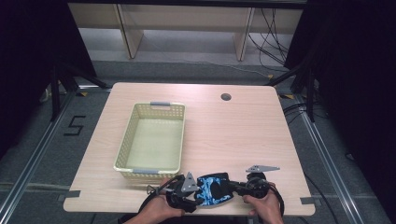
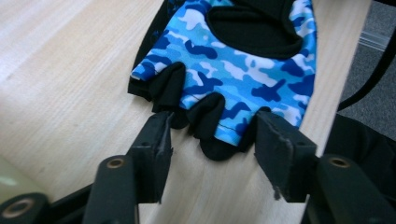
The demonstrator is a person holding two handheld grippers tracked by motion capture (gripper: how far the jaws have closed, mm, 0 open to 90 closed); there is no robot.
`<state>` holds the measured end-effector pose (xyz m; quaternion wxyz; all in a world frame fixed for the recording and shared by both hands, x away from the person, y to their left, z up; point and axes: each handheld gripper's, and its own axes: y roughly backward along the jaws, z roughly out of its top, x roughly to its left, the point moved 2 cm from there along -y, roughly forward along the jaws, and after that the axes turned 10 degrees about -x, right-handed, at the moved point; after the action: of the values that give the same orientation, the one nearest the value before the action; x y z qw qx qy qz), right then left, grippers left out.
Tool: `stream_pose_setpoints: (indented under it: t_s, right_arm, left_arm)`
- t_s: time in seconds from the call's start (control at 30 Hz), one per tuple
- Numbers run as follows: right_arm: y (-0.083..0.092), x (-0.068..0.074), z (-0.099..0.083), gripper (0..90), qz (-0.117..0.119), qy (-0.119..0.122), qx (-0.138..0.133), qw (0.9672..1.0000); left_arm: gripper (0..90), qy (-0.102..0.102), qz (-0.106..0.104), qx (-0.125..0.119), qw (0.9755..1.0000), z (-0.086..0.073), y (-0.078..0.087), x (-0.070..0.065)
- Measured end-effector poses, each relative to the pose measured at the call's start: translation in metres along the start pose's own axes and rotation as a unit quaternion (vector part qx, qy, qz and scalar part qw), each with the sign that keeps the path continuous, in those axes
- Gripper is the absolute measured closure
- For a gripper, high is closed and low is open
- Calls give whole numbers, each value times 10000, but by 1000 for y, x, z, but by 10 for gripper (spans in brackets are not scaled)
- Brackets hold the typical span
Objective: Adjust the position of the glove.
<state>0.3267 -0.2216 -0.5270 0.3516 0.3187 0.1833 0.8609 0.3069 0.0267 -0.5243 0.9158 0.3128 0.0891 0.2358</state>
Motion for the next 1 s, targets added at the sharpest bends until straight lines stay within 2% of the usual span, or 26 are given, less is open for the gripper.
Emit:
stream_pose_setpoints:
  t_s: [0.03, 0.13, 0.17, 0.2, 0.27, 0.33, 0.37, 0.4, 0.43, 0.5, 0.53, 0.57, 0.63, 0.7, 0.73, 0.77, 0.8, 0.83, 0.9, 0.93, 0.97, 1.0]
  right_arm:
    - [0, 0, 0, 836, 0, -5, -2, 10000]
    - [0, 0, 0, 836, -5, 4, -6, 10000]
    - [0, 0, 0, 836, -5, 0, -4, 10000]
    - [0, 0, 0, 836, -10, 5, -5, 10000]
    - [0, 0, 0, 837, -10, 13, -5, 10000]
    - [0, 0, 0, 838, -9, 19, 4, 10000]
    - [0, 0, 0, 839, -12, 31, 8, 10000]
    - [0, 0, 0, 839, -22, 46, 11, 10000]
    - [0, 1, 0, 842, -23, 41, 22, 10000]
    - [1, 0, 0, 848, 5, 40, 11, 10000]
    - [2, 3, 0, 851, 7, -104, 35, 9999]
    - [2, 3, 0, 852, 42, -74, 31, 10000]
    - [2, 3, 1, 854, 15, -27, 12, 10000]
    - [2, 4, 2, 857, 121, -74, -55, 9999]
    - [2, 2, 3, 857, 117, 64, -96, 9999]
    - [4, 5, 3, 857, 137, -86, -81, 9998]
    - [5, 6, 3, 857, 129, -120, -93, 9998]
    - [5, 6, 4, 858, 172, -38, -153, 9997]
    - [6, 7, 5, 858, 231, -81, -192, 9995]
    - [8, 5, 6, 858, 205, 77, -265, 9994]
    - [9, 6, 7, 858, 252, 48, -273, 9993]
    - [9, 7, 7, 858, 296, 57, -348, 9989]
  left_arm:
    - [430, -130, -19, -11, 9999, 1, -1, 1]
    - [437, -16, -42, -11, 10000, 3, -3, -1]
    - [465, -118, -93, -17, 9999, 4, -4, 0]
    - [490, -33, -152, -121, 9998, 3, -5, -2]
    - [594, -204, -213, -131, 9995, 4, -5, -5]
    - [683, -250, -243, -171, 9992, 4, -5, -7]
    - [725, -238, -229, -188, 9993, 4, -6, -6]
    - [757, -71, -194, -243, 9995, 4, -6, -6]
    - [774, 1, -191, -278, 9994, 3, -6, -5]
    - [786, -108, -121, -396, 9991, 2, -7, -3]
    - [789, -128, -74, -379, 9992, 1, -6, -3]
    - [791, -12, -117, -403, 9991, 1, -6, -5]
    - [794, -116, -19, -424, 9990, 3, -3, -4]
    - [794, -129, -49, -486, 9987, 5, 0, -3]
    - [795, -133, -27, -513, 9986, 6, 1, -3]
    - [795, -324, -41, -460, 9984, 8, 2, -1]
    - [794, -180, 0, -480, 9987, 8, 3, -2]
    - [794, -245, 1, -445, 9987, 9, 4, 0]
    - [794, -220, -5, -478, 9986, 9, 5, 0]
    - [794, -142, -32, -528, 9985, 9, 5, 0]
    - [793, -217, 25, -459, 9987, 10, 7, 1]
    - [793, -210, 3, -497, 9985, 10, 8, 0]
